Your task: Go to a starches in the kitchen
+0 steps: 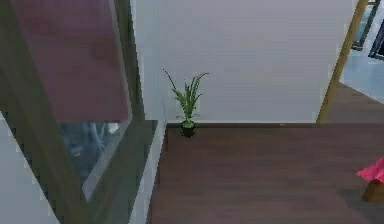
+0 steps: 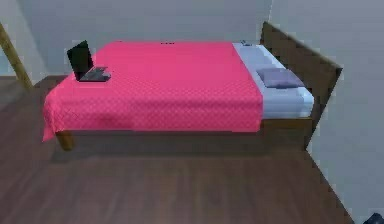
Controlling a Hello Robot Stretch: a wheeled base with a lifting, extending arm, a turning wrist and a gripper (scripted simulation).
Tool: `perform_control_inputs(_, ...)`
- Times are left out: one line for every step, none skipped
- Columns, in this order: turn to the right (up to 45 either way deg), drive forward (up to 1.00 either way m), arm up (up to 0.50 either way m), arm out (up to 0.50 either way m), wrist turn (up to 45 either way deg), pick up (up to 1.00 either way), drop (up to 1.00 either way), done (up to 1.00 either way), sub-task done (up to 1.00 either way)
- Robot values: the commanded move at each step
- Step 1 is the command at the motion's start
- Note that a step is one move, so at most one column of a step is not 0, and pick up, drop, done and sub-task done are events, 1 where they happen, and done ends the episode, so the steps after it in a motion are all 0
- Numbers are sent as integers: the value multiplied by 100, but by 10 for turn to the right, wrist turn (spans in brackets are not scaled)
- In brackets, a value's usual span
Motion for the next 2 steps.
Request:
perform_control_inputs(330,0,0,0,0,0,0,0,0)
perform_control_inputs(0,100,0,0,0,0,0,0,0)
